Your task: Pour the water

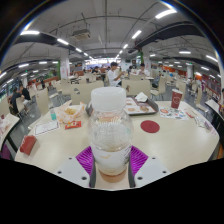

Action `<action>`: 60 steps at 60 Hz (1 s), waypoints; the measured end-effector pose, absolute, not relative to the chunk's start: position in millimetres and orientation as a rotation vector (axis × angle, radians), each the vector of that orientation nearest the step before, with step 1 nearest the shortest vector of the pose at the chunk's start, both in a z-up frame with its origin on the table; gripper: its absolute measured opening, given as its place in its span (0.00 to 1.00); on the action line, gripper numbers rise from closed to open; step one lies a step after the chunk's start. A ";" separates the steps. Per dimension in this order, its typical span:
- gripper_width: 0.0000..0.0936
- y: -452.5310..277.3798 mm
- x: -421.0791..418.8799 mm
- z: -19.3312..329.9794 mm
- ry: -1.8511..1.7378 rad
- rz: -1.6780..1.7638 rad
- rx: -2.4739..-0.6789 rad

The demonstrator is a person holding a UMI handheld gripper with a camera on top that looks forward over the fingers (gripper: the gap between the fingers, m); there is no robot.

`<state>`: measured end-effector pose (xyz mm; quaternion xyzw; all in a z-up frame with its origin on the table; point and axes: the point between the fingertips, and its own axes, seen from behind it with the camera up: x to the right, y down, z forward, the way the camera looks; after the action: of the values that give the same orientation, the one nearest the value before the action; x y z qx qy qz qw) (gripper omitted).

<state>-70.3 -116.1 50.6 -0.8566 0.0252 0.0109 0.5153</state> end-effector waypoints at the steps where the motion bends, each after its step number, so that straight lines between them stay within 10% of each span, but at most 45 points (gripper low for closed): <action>1: 0.47 -116.1 -70.0 51.7 0.063 0.023 -2.063; 32: 0.47 -46.0 71.4 177.7 -0.421 -0.861 -1.950; 60: 0.46 57.2 72.5 188.9 -1.414 -1.837 -1.339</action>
<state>72.5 57.2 188.9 -0.4869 -0.5139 -0.6676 0.2303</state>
